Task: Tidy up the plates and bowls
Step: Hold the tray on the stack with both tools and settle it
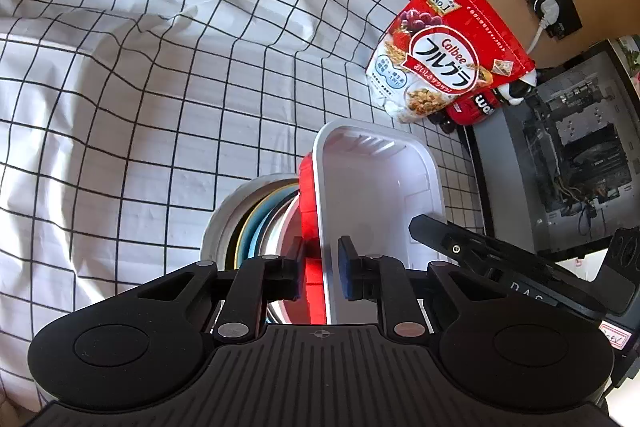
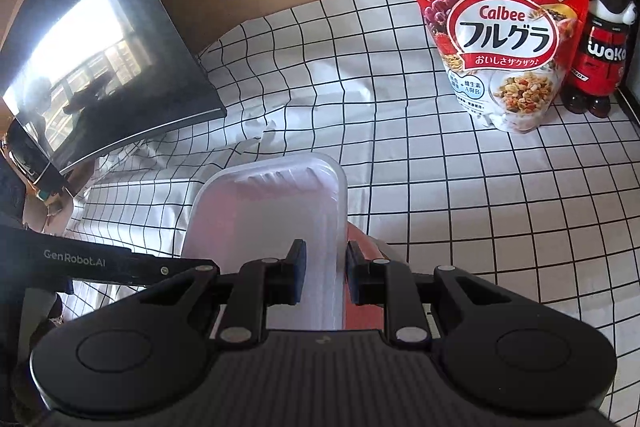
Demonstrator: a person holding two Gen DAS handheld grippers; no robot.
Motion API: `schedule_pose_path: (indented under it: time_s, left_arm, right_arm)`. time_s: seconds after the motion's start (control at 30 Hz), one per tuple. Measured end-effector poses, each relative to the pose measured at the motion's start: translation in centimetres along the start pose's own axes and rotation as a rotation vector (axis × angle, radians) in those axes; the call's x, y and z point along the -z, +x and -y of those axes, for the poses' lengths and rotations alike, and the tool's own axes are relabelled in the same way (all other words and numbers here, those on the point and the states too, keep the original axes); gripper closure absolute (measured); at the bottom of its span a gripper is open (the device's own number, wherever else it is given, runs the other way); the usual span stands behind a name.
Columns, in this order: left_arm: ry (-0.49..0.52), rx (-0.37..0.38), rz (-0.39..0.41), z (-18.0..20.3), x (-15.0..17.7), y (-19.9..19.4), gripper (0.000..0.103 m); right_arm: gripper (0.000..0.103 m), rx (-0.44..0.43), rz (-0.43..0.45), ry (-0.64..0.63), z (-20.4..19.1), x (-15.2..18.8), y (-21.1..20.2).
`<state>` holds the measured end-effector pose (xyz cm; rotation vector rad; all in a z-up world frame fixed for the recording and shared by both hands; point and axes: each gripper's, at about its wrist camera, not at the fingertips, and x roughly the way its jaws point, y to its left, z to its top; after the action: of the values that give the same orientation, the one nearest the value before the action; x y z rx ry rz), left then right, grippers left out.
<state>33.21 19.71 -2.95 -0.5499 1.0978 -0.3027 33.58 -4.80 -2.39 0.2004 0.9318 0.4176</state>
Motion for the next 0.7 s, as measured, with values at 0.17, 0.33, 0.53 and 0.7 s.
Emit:
schedule_pose_path:
  time_s: [0.17,0.33,0.53,0.7]
  left_arm:
    - [-0.009,-0.004,-0.001,-0.3,-0.3,0.4,0.085]
    - [-0.028,0.005,0.009,-0.7,-0.6,0.6,0.085]
    - [-0.002,0.0,0.018,-0.5,-0.7,-0.2,0.084]
    - [0.014,0.009,0.018,-0.1,-0.5,-1.0,0.084]
  right_arm:
    - [0.083,0.004,-0.005,0.0,0.1,-0.2,0.4]
    - [0.082,0.004,-0.001,0.0,0.1,-0.3,0.6]
    - [0.083,0.01,0.01,0.008,0.4,-0.4,0.4]
    - [0.083,0.016,0.021,0.017,0.8,-0.5,0.1]
